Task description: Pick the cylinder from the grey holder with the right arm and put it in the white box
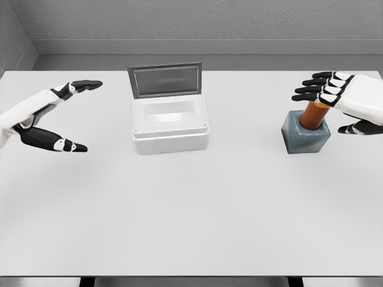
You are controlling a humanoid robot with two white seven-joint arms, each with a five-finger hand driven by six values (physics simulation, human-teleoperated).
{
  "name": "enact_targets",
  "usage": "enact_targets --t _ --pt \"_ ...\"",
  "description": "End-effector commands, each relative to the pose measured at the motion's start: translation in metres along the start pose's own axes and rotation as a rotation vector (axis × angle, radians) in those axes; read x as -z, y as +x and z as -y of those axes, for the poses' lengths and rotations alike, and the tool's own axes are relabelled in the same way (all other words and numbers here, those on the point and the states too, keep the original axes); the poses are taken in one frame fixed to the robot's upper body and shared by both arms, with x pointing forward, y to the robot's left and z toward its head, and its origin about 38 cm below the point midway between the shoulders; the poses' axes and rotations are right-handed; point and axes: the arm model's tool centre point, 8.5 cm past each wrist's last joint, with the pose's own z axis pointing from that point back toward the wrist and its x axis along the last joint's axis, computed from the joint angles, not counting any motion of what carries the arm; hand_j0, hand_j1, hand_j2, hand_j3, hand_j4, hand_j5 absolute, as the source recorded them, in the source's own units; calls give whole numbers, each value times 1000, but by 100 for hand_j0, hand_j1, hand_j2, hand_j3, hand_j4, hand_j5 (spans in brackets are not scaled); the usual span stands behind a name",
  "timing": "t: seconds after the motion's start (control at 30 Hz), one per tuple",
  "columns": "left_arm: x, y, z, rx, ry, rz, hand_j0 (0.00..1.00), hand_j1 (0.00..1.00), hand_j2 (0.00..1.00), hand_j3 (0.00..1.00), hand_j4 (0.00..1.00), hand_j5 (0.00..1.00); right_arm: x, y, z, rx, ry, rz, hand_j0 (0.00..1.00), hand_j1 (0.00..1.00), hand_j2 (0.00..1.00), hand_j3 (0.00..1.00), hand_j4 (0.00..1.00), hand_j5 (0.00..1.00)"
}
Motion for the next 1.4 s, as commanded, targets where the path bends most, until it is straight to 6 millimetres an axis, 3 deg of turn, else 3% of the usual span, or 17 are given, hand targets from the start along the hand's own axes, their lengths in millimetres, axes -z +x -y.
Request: enact_targets --t 0.0,0.23,0.3,0.4,0.57,0.7,0.83,0.97,1.03,1.2,1.37 --pt "0 -5 -1 -89 -7 -43 100 100 100 100 100 100 3 2 -9 19 18 9 100 100 100 100 100 100" --pt "4 -13 -3 -143 1 -120 100 100 100 100 100 100 1 0 -2 12 2 3 100 100 100 100 100 100" --pt "7 -18 -9 -224 36 -150 100 100 100 100 100 100 -3 -11 25 -58 3 -30 100 100 100 100 100 100" --pt "6 -22 -17 -274 76 -142 100 100 100 100 100 100 8 -14 39 -117 178 -26 100 100 100 100 100 100" --pt "9 -32 -20 -299 109 -149 100 100 100 100 100 100 43 -19 36 -119 182 0 100 100 100 100 100 100" --pt "14 -51 -25 -338 161 -164 100 100 100 100 100 100 64 -38 29 -161 220 -50 100 100 100 100 100 100" --pt "18 -60 -26 -355 185 -169 100 100 100 100 100 100 55 -53 37 -210 251 -117 100 100 100 100 100 100" --pt "16 -66 -26 -356 198 -175 100 100 100 100 100 100 49 -58 31 -245 302 -151 100 100 100 100 100 100" --pt "17 -69 -29 -361 208 -180 100 100 100 100 100 100 56 -54 15 -239 346 -127 100 100 100 100 100 100" --pt "40 -89 -30 -409 229 -190 100 100 100 100 100 100 61 -50 0 -243 397 -106 100 100 100 100 100 100" --pt "41 -91 -30 -410 225 -196 100 100 100 100 100 100 68 -43 -11 -249 429 -76 99 99 99 99 99 99"
